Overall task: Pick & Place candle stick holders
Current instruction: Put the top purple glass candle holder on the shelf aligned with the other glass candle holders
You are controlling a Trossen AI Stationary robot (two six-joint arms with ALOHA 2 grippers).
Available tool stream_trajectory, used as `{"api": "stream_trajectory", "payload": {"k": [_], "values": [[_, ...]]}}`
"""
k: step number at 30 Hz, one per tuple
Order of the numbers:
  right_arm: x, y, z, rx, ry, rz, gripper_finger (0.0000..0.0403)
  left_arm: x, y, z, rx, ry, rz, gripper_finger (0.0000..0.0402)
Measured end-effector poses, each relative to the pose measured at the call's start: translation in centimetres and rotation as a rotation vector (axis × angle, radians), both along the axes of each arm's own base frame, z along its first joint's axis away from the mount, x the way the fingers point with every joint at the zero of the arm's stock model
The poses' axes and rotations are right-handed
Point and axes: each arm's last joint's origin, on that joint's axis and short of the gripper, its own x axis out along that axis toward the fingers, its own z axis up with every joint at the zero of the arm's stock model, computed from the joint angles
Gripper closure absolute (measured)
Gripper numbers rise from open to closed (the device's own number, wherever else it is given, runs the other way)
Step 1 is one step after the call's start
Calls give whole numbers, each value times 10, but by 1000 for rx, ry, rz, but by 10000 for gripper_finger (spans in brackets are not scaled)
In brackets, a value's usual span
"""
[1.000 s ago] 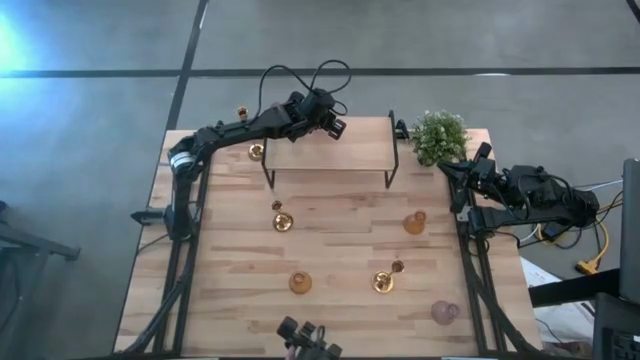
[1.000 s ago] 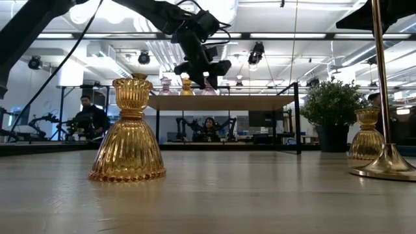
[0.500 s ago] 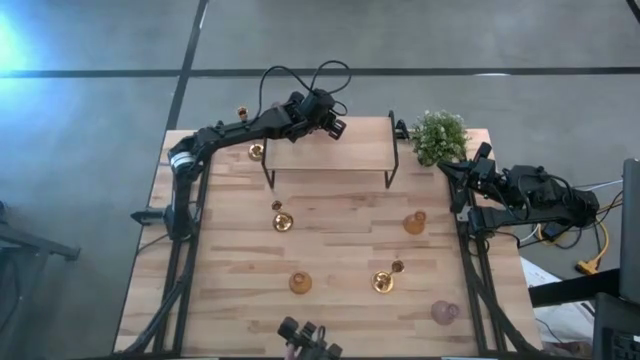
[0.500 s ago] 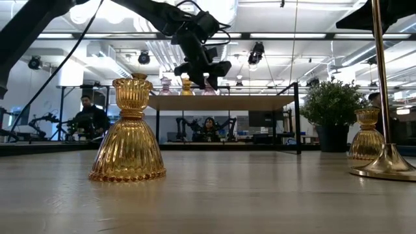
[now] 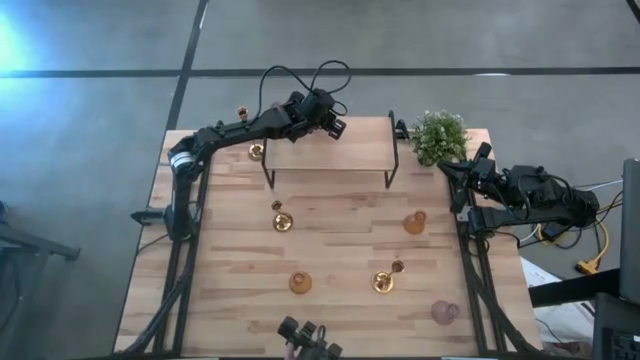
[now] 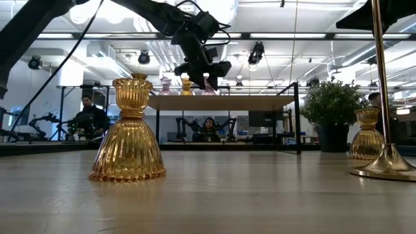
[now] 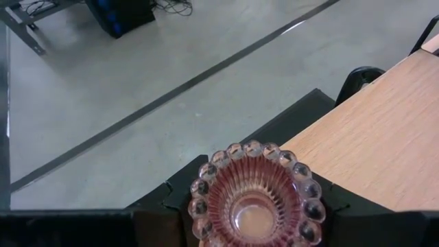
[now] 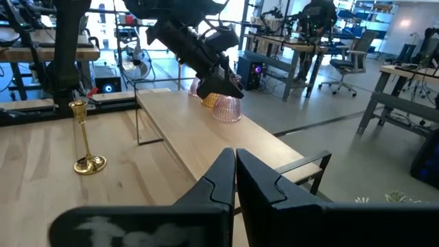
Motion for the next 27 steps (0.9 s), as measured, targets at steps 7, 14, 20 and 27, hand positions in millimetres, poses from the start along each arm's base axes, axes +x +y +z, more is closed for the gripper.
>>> {"api": "stream_trajectory", "payload": {"k": [7,14,20,27], "values": [[0,0,0,0,0,0,394,0,0,0,0,1,1,236],[0,0,0,0,0,1,394,0,0,0,1,2,1,236],[0,0,0,0,0,0,394,0,0,0,3,4,6,236],[0,0,0,0,0,1,394,-1,0,0,12,9,21,236]]}}
